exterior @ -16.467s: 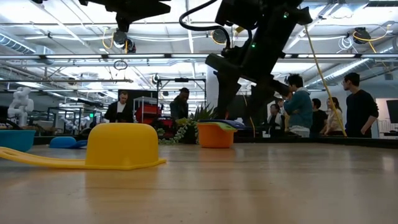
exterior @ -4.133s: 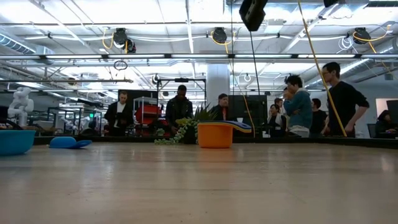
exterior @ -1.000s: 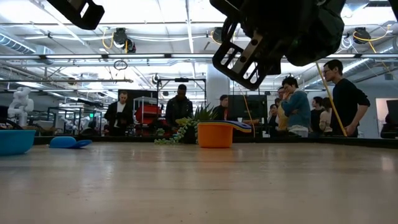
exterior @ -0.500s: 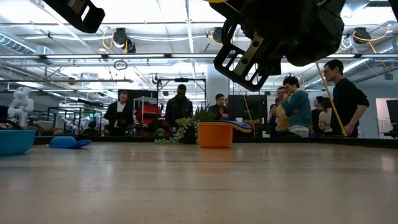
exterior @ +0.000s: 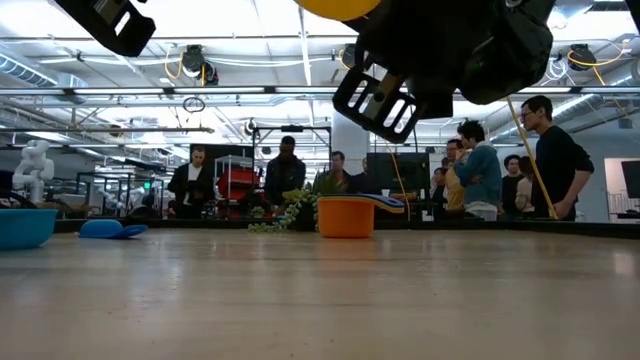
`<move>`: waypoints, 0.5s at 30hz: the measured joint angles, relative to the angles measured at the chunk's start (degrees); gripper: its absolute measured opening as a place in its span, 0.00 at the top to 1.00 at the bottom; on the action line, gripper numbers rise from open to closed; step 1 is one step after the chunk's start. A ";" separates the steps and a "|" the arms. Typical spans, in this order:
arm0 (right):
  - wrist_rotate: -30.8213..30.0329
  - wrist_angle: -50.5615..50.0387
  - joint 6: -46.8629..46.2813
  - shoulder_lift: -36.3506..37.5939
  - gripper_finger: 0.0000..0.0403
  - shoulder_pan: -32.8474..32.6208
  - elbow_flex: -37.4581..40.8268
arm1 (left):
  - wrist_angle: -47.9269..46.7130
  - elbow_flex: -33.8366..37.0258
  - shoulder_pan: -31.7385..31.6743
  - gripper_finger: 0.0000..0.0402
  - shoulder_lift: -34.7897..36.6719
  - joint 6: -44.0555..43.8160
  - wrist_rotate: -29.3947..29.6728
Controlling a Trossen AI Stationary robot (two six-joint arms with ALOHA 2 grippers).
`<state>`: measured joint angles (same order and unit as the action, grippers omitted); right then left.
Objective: Nest measuring cups in basket
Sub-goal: Stack the yellow measuring cups on top of the violet measuring cups
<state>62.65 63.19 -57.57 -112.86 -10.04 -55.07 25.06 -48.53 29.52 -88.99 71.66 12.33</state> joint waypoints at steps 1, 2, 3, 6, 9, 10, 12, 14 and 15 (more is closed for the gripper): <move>-0.05 0.03 -0.22 0.00 0.57 0.02 0.00 | 0.13 0.00 0.32 0.99 0.00 -0.22 0.70; -0.07 0.02 -0.27 0.00 0.53 0.02 0.00 | 0.15 0.00 0.50 1.00 0.00 -0.31 1.28; -0.21 0.00 -0.32 0.00 0.48 0.02 0.00 | 0.14 0.00 0.64 1.00 0.00 -0.49 1.71; -1.16 -0.03 -0.52 0.00 0.37 0.18 0.00 | 0.28 0.00 1.16 1.00 0.00 -1.66 3.05; -1.91 -0.27 -0.50 0.00 0.29 0.81 0.02 | 0.73 0.02 1.78 1.00 0.00 -1.98 4.00; -2.21 -0.31 -0.29 0.00 0.28 1.06 0.02 | 1.15 0.02 2.07 1.00 0.00 -2.01 4.77; -2.39 -0.31 0.29 0.00 0.26 1.71 0.02 | 1.63 0.02 2.50 1.00 0.02 -2.24 6.45; -2.42 -0.47 1.13 0.00 0.26 2.34 0.05 | 1.72 0.02 2.85 1.00 0.04 -2.85 7.84; -2.44 -0.55 1.55 0.00 0.26 2.66 0.07 | 1.76 0.02 2.97 1.00 0.05 -3.08 8.64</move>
<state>60.21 62.63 -56.02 -112.86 -7.38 -55.00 26.82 -48.51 32.50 -88.94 68.58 20.97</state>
